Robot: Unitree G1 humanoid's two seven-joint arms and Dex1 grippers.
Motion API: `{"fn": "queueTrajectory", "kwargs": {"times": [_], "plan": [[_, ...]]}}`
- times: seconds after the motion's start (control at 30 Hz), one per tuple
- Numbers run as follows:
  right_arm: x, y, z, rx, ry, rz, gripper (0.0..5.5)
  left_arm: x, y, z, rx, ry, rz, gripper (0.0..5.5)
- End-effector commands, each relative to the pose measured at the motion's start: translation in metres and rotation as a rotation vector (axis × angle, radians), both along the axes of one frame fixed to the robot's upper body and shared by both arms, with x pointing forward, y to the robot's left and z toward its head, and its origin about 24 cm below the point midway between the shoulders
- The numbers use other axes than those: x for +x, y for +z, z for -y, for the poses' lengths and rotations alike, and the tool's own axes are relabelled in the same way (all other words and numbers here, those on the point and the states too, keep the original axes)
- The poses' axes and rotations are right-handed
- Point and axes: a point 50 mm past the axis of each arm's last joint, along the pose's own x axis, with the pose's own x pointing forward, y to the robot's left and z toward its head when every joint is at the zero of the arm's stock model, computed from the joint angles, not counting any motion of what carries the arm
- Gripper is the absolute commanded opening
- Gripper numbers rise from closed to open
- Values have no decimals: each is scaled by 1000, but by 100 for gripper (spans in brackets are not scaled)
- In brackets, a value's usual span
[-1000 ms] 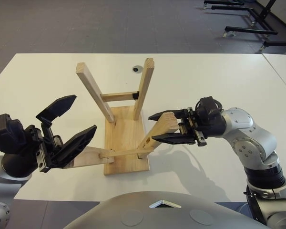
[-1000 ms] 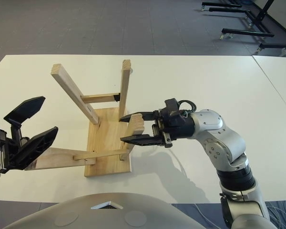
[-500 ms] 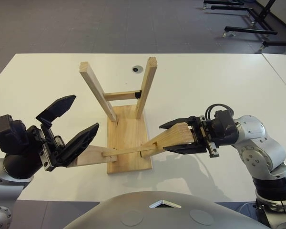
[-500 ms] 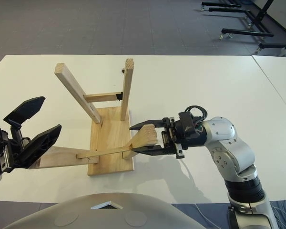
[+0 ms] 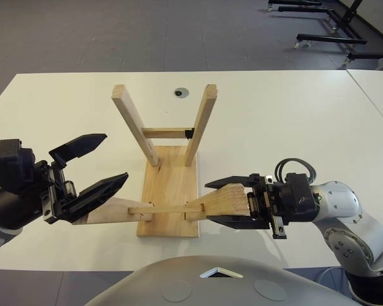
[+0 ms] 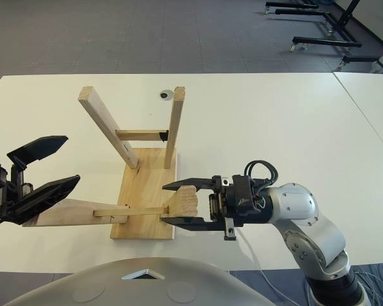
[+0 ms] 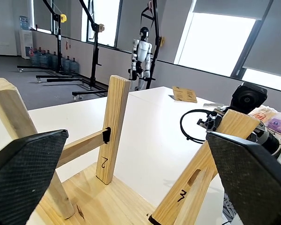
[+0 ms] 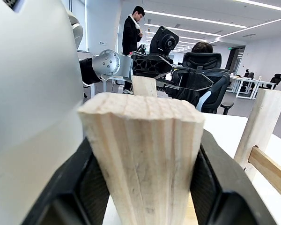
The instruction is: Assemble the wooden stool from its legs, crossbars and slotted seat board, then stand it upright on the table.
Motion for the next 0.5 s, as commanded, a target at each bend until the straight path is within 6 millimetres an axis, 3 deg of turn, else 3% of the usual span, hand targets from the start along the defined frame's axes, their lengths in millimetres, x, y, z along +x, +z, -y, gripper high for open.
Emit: {"fn": "queueTrajectory", "kwargs": {"times": [0.03,0.5], "plan": [[-8,-12,-1,-9,22,-79,204,2,-10,-4,76,2,-105,540],[-26,-17,-5,-4,60,-63,204,9,-5,-8,71,-32,-116,540]]}}
